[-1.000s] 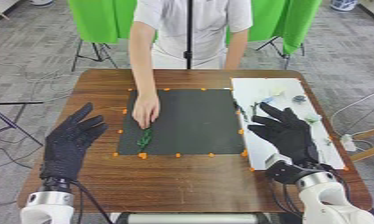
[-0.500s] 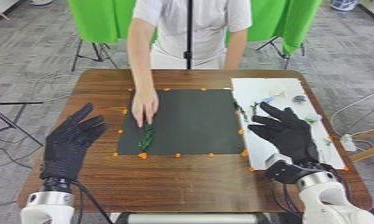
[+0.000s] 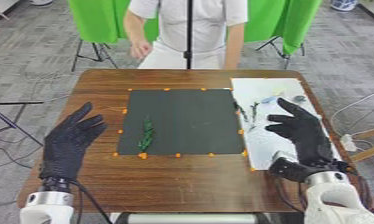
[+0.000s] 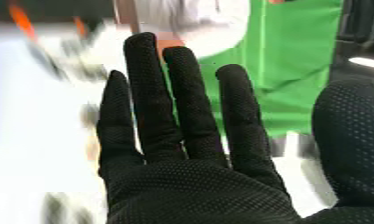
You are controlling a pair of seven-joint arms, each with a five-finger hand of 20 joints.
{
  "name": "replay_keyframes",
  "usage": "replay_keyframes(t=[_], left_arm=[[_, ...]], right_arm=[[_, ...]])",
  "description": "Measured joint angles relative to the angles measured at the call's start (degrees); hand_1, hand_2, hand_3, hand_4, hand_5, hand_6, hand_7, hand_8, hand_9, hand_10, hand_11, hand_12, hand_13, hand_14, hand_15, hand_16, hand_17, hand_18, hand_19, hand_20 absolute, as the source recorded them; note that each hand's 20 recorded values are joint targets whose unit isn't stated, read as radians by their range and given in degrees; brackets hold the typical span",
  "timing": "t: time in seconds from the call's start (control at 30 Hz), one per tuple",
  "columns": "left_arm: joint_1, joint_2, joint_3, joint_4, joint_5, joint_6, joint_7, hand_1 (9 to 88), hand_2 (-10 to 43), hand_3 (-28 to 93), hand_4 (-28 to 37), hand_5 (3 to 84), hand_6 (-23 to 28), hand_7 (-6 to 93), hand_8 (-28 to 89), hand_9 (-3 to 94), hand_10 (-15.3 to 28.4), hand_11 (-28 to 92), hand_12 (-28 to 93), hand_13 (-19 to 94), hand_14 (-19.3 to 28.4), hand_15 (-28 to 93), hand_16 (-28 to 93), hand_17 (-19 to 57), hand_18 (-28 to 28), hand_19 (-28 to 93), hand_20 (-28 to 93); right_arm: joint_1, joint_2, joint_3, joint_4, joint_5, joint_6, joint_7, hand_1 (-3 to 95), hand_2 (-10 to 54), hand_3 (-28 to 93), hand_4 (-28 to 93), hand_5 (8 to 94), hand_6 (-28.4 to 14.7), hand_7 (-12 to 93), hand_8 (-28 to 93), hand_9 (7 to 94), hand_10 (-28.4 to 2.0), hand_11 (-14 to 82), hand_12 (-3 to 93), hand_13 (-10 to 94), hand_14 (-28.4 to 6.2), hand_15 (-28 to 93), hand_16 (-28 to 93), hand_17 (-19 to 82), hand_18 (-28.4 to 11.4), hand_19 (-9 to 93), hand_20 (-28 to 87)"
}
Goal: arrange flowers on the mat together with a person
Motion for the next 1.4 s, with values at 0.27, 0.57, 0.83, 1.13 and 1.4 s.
replay_keyframes(t=[0.27,0.57,0.83,1.13,1.4], left_arm=[[0.1,0.73,-0.2,-0.15,-0.11,0.08,0.77,23.9,7.5,76,-22.4,41.5,11.1,8.1,-7,41.3,21.5,28,12,30,27.7,58,-8,-4.1,24.9,59,15],[0.1,1.37,-0.85,-0.54,-0.14,0.1,1.36,23.9,7.5,76,-22.4,41.6,11.1,8.0,-7,41.3,21.5,28,12,30,27.6,58,-8,-4.1,24.9,59,15],[0.0,1.77,-1.17,-0.63,-0.17,0.25,1.63,23.9,7.5,76,-22.4,41.6,11.1,8.1,-7,41.3,21.5,28,12,30,27.6,58,-8,-4.1,24.9,59,15],[-0.1,1.77,-1.22,-0.71,-0.17,0.32,1.54,23.9,7.6,76,-22.4,41.6,11.1,8.1,-7,41.2,21.5,28,12,30,27.6,58,-8,-4.1,24.9,59,15],[-0.5,1.77,-1.22,-0.73,-0.17,0.34,1.31,23.9,7.5,76,-22.4,41.6,11.2,8.2,-7,41.2,21.5,28,12,30,27.6,58,-8,-4.1,24.9,59,15]], right_arm=[[-3.4,5.1,1.2,-3.4,-11.3,13.3,10.5,22.4,4.6,74,-25,47.6,-1.7,17,-14,56.9,-17.7,26.1,15.4,52,-17.1,55,10,13,-24.6,57,22],[1.8,14.0,-4.9,-2.6,-37.5,21.7,37.0,24.3,2.6,73,-24,48.5,-2.3,17,-14,59.7,-17.9,29.0,16.0,55,-16.9,58,10,16,-25.9,61,21],[2.1,15.8,-1.9,-1.9,-54.5,11.7,50.3,24.9,2.3,72,-22,49.7,-3.1,16,-13,61.8,-18.6,29.8,16.1,58,-16.9,60,10,18,-26.9,64,19],[3.0,16.0,-1.4,1.0,-59.2,-6.8,57.9,26.7,0.2,70,-22,50.3,-3.5,15,-13,62.0,-19.0,28.5,16.4,58,-17.0,59,10,18,-27.5,65,16],[4.9,15.8,-3.3,6.0,-59.3,-14.7,57.1,28.0,-0.6,70,-22,51.0,-2.8,14,-13,61.3,-18.8,26.3,16.2,57,-16.8,58,10,16,-28.2,64,16]])
